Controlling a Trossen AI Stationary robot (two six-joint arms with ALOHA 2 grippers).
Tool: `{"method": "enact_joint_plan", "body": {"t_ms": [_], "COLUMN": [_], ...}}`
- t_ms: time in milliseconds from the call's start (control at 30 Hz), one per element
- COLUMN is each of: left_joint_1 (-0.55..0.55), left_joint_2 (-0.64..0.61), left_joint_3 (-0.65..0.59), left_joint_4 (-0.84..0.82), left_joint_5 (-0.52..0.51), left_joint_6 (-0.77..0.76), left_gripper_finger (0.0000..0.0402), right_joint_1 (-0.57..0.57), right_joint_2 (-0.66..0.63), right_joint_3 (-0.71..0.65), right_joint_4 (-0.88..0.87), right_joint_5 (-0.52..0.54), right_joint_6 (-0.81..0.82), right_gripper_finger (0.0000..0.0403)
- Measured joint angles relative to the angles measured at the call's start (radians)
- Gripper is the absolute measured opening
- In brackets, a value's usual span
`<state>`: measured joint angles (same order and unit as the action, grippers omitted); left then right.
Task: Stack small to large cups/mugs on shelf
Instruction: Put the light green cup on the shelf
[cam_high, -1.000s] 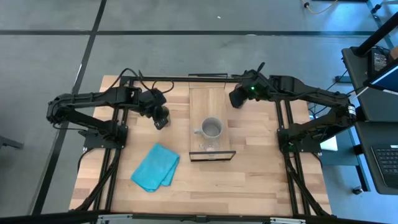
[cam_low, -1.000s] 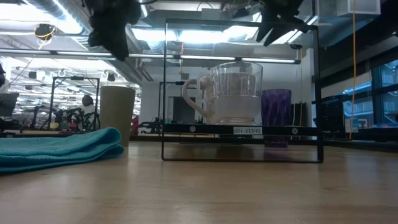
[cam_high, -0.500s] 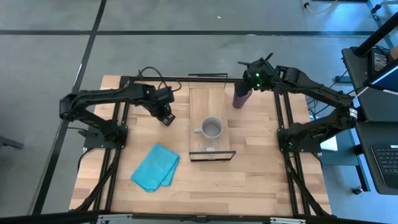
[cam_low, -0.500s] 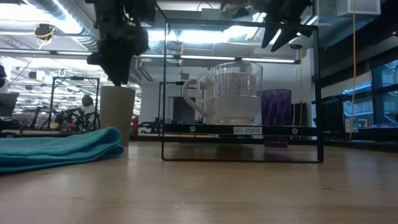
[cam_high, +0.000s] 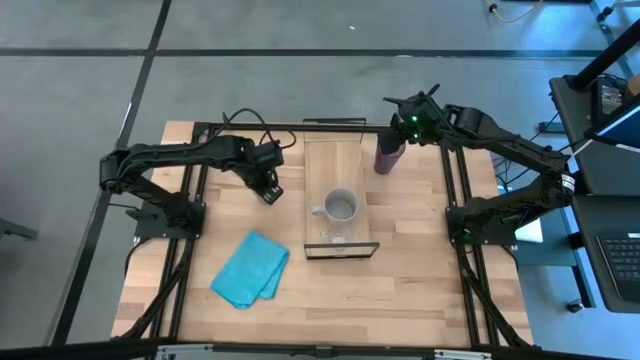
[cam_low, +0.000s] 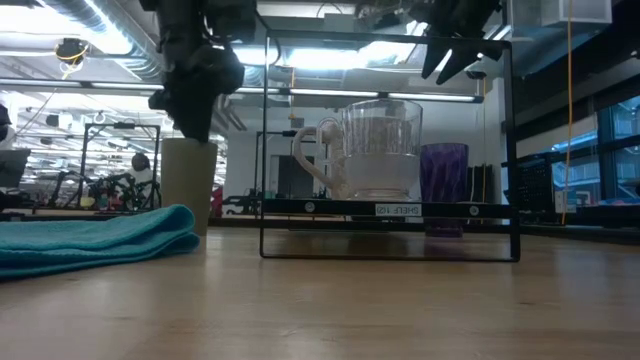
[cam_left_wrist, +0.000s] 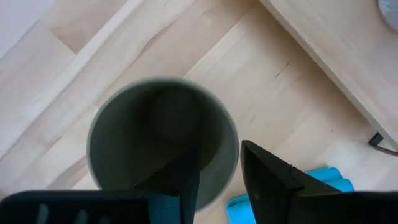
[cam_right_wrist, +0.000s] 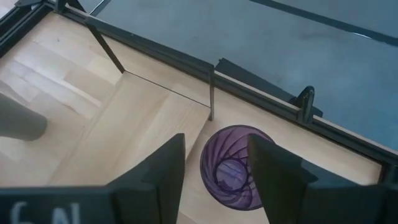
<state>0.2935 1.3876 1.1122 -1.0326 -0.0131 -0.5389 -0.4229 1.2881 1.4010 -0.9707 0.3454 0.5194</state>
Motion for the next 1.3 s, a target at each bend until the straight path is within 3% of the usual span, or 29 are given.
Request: {"method": "enact_joint_plan", "body": {"t_ms": [800,967,1167,1300], "left_joint_1": [-0.002,-0.002,-0.002,-0.007], "left_joint_2": [0.077,0.077,0.077,0.077], "left_joint_3": [0.000,0.000,0.000,0.056], "left_joint_4": [0.032,0.028,0.030,0.001], "left_joint_5": [-0.034,-0.045,-0.028,-0.039], "left_joint_6": [0.100,0.100,0.112,0.134], "left_gripper_finger": [0.0108,0.0082,0.0013,0.0007], "right_joint_1": [-0.001,-0.001,-0.001,-0.001], "right_joint_2": [0.000,0.000,0.000,0.000], "right_joint_3": [0.000,0.000,0.000,0.000], "right_joint_4": [0.000,0.000,0.000,0.000], "right_joint_5": [0.027,0.028,0.028,0.028], "right_joint_6": [0.003,-0.001,-0.002,-0.003], "right_gripper_finger": [0.0174,0.0174,0.0174,0.0174]}}
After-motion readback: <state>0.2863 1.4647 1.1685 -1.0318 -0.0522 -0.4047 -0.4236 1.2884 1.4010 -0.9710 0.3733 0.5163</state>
